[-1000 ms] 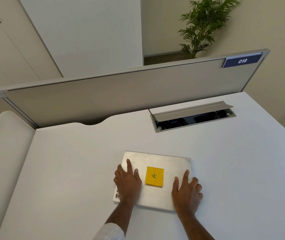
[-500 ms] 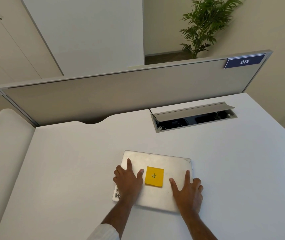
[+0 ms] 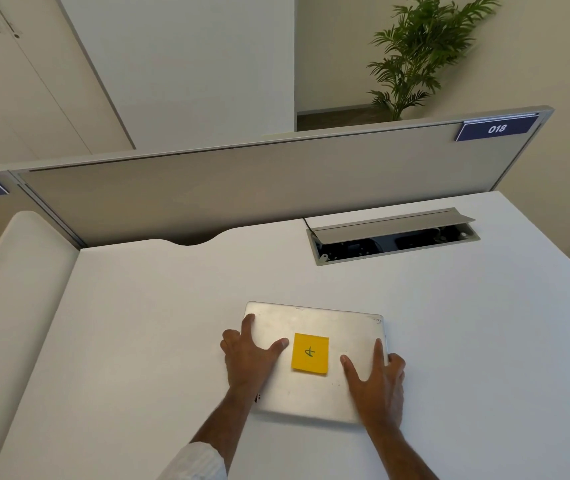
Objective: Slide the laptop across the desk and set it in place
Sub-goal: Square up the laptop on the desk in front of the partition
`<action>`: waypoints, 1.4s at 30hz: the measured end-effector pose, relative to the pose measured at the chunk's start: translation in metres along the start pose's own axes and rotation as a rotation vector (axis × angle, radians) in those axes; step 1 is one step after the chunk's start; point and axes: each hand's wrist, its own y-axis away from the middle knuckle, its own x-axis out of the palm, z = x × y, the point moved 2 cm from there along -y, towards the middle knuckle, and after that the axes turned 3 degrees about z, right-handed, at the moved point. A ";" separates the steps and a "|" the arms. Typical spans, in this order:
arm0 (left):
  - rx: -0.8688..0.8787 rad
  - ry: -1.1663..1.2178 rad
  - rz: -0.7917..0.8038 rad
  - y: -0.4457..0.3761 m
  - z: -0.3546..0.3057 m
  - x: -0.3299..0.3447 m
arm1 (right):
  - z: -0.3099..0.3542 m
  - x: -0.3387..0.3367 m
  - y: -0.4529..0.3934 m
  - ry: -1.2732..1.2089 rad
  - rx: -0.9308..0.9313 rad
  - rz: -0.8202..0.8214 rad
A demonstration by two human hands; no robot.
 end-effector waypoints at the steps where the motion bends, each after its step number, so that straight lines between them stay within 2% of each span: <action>1: -0.001 0.030 0.001 0.001 0.001 -0.001 | -0.001 0.000 -0.001 0.002 -0.009 0.002; 16: -0.063 0.151 -0.072 0.025 0.015 -0.004 | 0.007 -0.005 -0.021 0.027 -0.178 0.031; 30: -0.117 0.126 -0.134 0.039 0.021 0.011 | 0.006 -0.002 -0.036 0.145 -0.254 0.062; 35: -0.104 0.050 -0.164 0.042 0.020 0.012 | 0.004 -0.001 -0.036 0.175 -0.272 0.061; 42: -0.078 -0.201 -0.171 0.044 0.014 0.021 | 0.005 -0.004 -0.037 0.209 -0.283 0.048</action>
